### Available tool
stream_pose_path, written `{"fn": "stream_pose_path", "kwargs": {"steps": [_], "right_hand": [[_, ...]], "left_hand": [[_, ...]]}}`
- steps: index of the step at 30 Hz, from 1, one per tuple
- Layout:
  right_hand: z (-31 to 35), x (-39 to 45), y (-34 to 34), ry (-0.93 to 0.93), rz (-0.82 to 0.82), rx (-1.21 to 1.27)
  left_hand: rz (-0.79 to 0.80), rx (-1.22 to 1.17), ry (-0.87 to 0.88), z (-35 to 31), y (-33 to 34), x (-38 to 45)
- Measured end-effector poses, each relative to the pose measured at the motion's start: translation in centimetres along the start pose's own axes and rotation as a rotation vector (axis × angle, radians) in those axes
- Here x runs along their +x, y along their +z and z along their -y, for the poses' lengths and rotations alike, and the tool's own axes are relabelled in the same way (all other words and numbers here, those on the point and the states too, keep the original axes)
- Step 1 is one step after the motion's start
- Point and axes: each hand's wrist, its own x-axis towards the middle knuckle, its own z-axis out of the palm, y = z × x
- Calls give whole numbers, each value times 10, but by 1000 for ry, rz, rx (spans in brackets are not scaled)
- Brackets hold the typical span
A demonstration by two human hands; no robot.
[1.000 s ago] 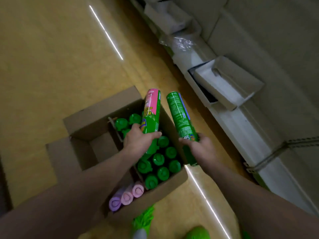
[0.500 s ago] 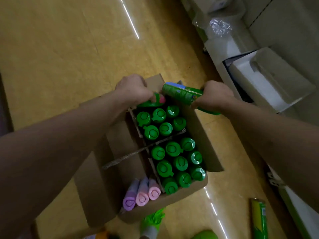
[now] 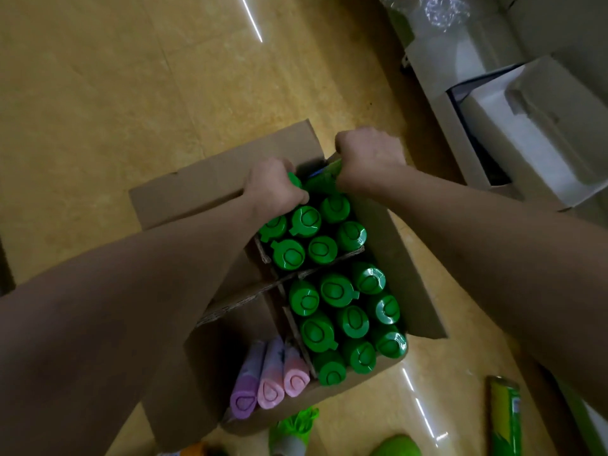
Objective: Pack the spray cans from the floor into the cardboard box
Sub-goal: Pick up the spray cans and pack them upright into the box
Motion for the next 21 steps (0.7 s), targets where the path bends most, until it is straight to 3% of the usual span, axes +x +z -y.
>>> {"fn": "stream_pose_path", "kwargs": {"steps": [7, 15, 21], "right_hand": [[6, 13, 65, 101, -119, 414], [-13, -29, 99, 164, -147, 542], [-46, -68, 115, 257, -301, 663]], "left_hand": [[76, -69, -32, 18, 16, 28], [67, -87, -27, -7, 35, 28], [36, 108, 156, -40, 57, 1]]}}
